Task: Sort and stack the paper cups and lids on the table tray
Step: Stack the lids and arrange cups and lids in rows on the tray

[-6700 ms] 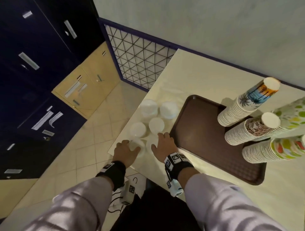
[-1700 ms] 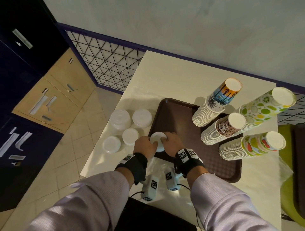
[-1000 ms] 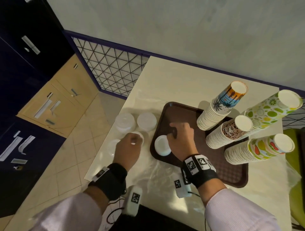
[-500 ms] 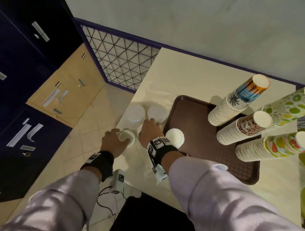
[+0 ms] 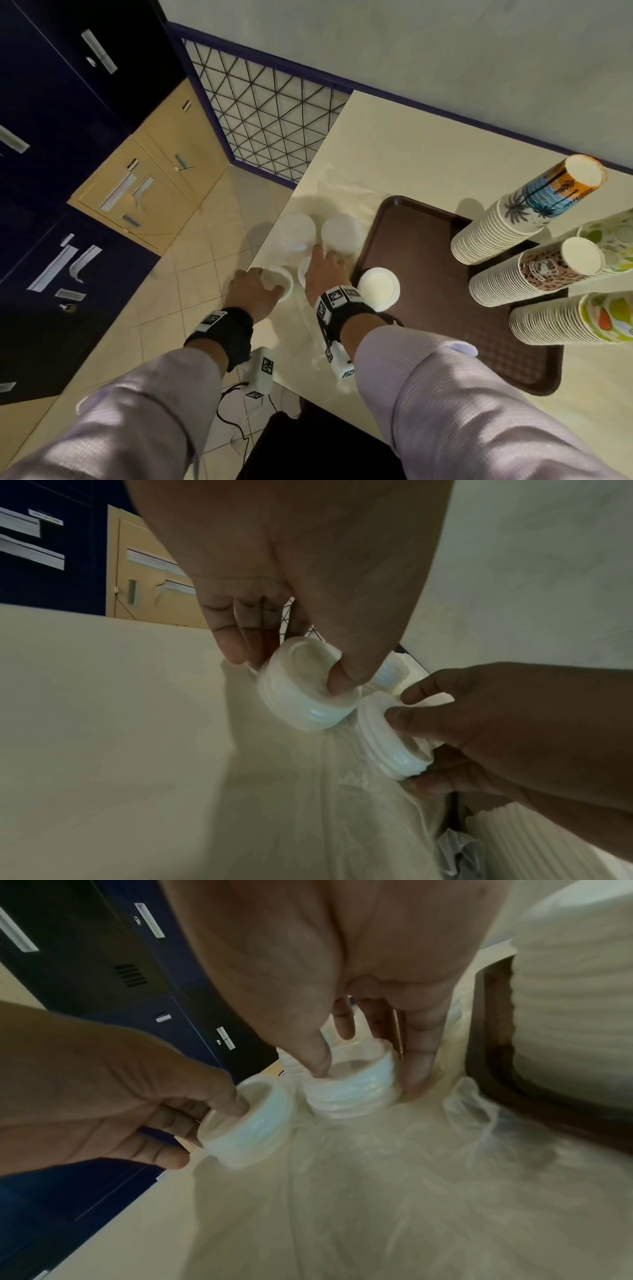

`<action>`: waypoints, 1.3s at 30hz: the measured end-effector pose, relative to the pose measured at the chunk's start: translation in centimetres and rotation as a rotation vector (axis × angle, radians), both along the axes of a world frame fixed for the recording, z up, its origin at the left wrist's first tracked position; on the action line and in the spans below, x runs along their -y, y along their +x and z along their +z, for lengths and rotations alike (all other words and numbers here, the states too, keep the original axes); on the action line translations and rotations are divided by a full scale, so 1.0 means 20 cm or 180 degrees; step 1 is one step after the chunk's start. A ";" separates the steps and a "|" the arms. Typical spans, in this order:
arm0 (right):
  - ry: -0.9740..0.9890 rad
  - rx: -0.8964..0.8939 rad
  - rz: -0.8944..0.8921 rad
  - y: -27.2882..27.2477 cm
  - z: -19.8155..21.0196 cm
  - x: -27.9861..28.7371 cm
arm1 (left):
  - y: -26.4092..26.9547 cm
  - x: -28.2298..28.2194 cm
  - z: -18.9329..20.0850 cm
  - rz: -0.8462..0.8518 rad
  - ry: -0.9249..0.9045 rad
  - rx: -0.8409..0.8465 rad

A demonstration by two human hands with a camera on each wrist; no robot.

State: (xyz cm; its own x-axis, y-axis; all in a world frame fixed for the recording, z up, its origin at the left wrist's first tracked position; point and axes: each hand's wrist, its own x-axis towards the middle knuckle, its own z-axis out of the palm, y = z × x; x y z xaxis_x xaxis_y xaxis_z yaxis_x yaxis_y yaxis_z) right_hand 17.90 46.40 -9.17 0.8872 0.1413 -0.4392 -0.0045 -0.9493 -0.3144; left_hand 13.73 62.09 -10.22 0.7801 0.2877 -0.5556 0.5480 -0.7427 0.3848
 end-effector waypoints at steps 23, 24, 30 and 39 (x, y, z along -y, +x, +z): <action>0.0399 0.0050 -0.0374 -0.11 0.05 0.00 | -0.09 -0.02 -0.02 0.0114 -0.0335 0.0107; 0.0568 -0.0092 -0.0455 -0.11 0.05 0.00 | -0.10 -0.01 -0.01 0.0100 -0.0338 0.0121; 0.1200 -0.0469 -0.0639 -0.14 0.10 0.01 | -0.20 0.00 0.08 0.0328 -0.0644 0.0363; 0.2419 -0.0273 -0.0978 -0.28 0.32 0.14 | -0.37 -0.03 0.25 0.0886 -0.1799 0.1006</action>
